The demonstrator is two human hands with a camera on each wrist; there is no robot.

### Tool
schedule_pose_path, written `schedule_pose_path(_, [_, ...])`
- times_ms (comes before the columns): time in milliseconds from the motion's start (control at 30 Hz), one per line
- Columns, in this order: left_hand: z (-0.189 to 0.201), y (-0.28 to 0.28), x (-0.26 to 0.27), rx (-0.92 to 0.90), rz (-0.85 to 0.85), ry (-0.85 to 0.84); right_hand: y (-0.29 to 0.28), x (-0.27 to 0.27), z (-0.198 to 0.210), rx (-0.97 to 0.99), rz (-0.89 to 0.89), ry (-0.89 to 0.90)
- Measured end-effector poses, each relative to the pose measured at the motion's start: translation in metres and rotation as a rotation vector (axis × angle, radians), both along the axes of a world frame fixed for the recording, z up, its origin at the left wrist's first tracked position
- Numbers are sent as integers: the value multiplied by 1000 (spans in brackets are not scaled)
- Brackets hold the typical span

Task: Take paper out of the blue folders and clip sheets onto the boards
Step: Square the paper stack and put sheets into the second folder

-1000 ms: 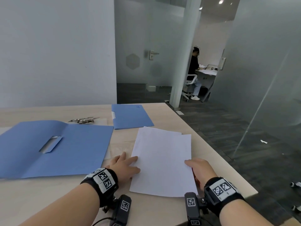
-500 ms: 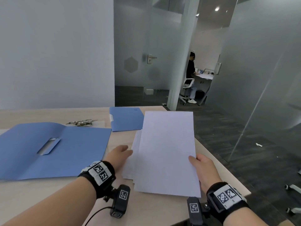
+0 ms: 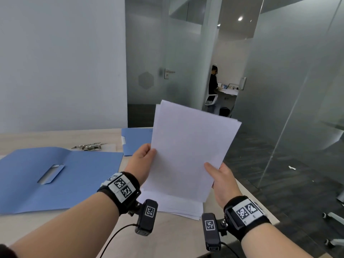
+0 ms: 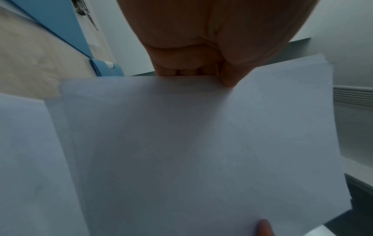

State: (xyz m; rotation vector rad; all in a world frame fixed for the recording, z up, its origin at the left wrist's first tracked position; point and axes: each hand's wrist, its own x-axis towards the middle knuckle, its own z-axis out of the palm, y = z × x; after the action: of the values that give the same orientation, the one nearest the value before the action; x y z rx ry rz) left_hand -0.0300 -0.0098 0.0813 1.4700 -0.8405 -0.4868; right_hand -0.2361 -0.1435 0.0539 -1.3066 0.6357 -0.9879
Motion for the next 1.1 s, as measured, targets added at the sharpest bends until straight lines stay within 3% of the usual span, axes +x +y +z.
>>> schedule_pose_path(300, [-23, 3, -5, -21, -89, 135, -1, -1, -11, 56, 43, -3])
schedule_pose_path(600, [-32, 3, -9, 17, -82, 177, -3, 0, -15, 80, 58, 2])
schedule_pose_path(800, [-26, -2, -4, -52, -93, 151, -6, 4, -9, 71, 67, -30])
schedule_pose_path(1100, [-46, 1, 1, 118, -77, 209, -1, 4, -34, 106, 56, 102])
